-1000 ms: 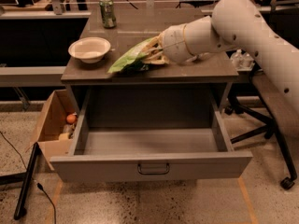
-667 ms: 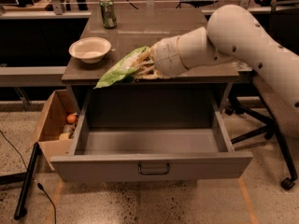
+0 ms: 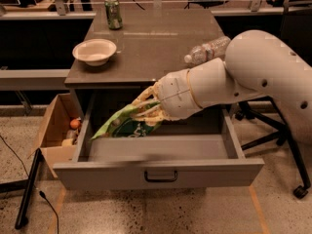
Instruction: Place green rice chip bag into top drawer
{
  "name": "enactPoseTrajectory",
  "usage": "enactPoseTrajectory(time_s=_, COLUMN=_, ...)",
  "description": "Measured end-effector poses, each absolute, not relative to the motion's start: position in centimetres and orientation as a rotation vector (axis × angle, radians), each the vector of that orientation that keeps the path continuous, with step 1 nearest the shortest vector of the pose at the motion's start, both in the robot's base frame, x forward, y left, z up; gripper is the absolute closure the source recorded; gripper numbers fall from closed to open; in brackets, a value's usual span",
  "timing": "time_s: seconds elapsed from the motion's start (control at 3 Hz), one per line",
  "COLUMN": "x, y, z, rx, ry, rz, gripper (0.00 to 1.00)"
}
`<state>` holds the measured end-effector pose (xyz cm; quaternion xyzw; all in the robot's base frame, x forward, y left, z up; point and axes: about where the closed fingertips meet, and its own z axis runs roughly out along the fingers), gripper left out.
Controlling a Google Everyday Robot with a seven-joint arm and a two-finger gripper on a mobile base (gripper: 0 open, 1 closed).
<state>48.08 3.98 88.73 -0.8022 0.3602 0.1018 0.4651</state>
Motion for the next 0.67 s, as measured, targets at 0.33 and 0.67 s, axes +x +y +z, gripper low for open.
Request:
enactPoseTrajectory(time_s=0.33, x=48.2, y=3.9, z=88.0, rx=-1.978, ry=0.881, rz=0.244, gripper=1.00)
enactPoseTrajectory(time_s=0.67, x=49.0, y=4.2, z=86.4, rx=-1.985, ry=0.882, rz=0.247, gripper=1.00)
